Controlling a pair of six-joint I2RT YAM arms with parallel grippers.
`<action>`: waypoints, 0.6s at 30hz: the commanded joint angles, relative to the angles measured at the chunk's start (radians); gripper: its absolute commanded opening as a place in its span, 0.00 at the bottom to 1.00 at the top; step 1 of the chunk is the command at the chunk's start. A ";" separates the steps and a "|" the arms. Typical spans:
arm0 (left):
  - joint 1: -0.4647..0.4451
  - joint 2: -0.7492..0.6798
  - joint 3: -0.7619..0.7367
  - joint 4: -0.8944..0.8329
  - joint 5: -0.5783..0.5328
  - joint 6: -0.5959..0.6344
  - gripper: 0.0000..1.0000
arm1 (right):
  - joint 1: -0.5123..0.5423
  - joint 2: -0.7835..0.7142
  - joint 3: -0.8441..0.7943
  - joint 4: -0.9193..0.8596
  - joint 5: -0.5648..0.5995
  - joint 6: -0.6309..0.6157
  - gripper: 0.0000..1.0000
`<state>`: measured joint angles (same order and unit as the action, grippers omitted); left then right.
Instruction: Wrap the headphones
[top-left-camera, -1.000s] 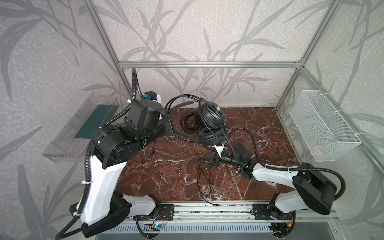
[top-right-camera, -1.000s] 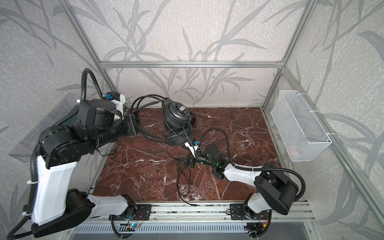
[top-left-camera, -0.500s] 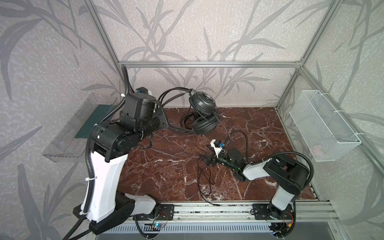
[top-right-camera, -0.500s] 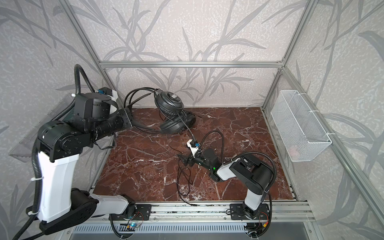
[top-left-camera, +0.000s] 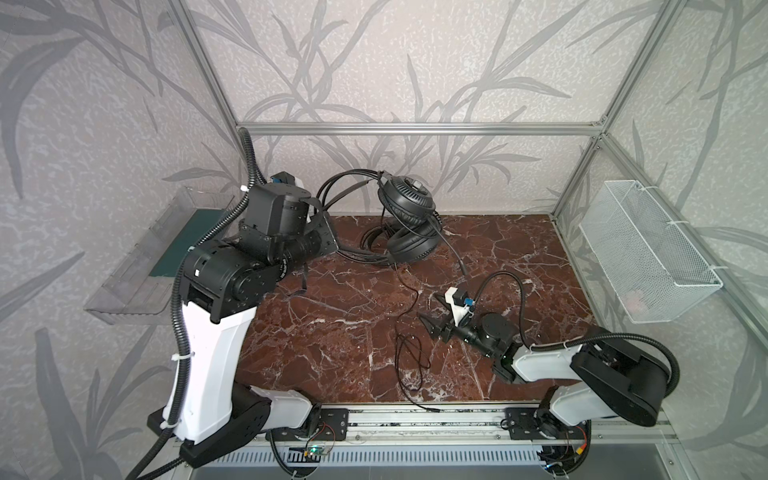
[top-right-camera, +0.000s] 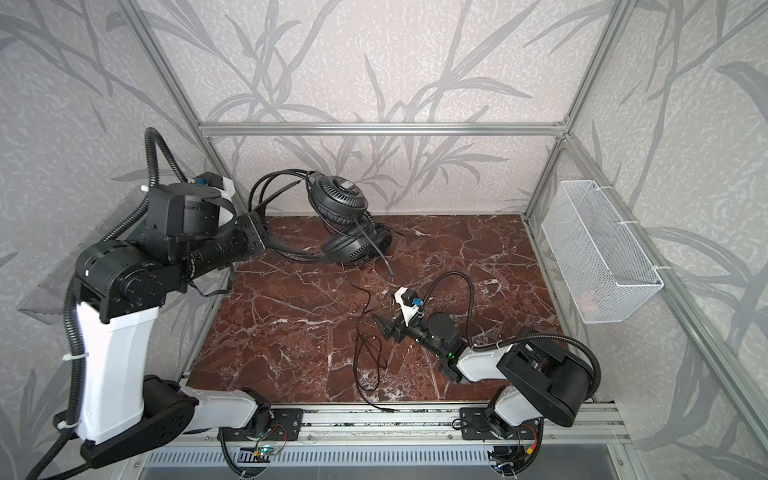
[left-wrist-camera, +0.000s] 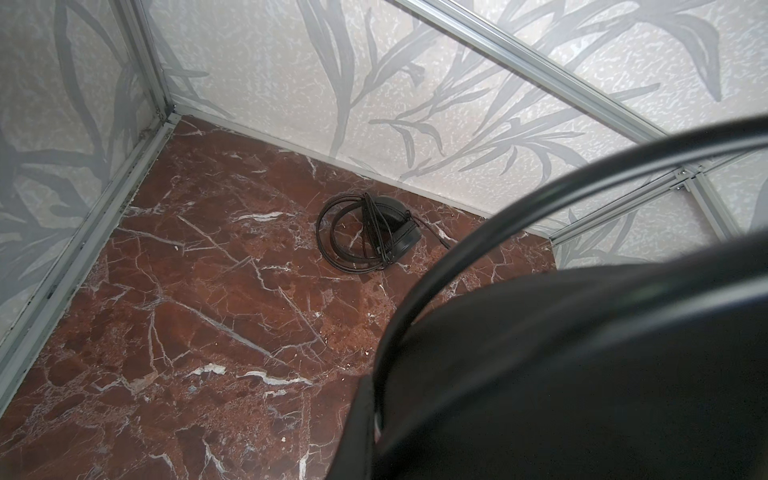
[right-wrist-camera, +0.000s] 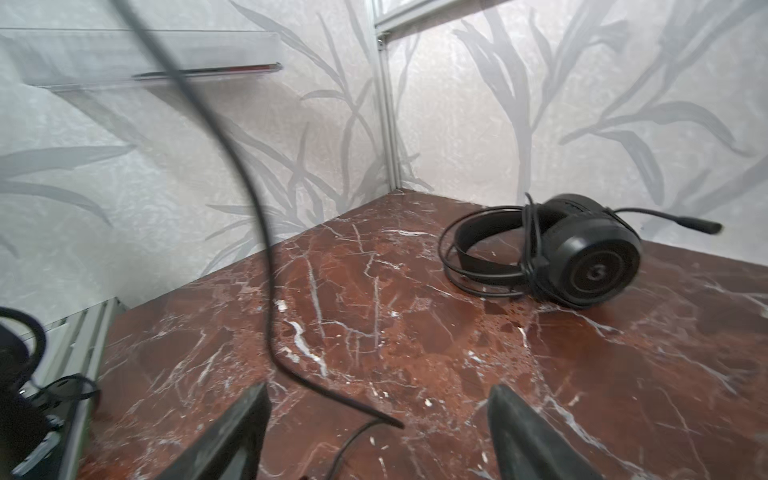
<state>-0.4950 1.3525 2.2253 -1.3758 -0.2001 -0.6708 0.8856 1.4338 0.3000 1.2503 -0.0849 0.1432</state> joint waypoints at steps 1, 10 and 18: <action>0.005 0.000 0.036 0.076 -0.003 -0.047 0.00 | 0.081 -0.044 0.003 -0.001 0.034 -0.077 0.83; 0.008 0.006 0.039 0.085 0.006 -0.053 0.00 | 0.082 0.257 0.155 0.075 0.128 -0.177 0.81; 0.013 0.003 0.037 0.079 -0.014 -0.057 0.00 | 0.058 0.466 0.278 0.106 0.175 -0.174 0.35</action>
<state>-0.4881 1.3705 2.2257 -1.3685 -0.2016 -0.6773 0.9482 1.8935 0.5480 1.3056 0.0525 -0.0090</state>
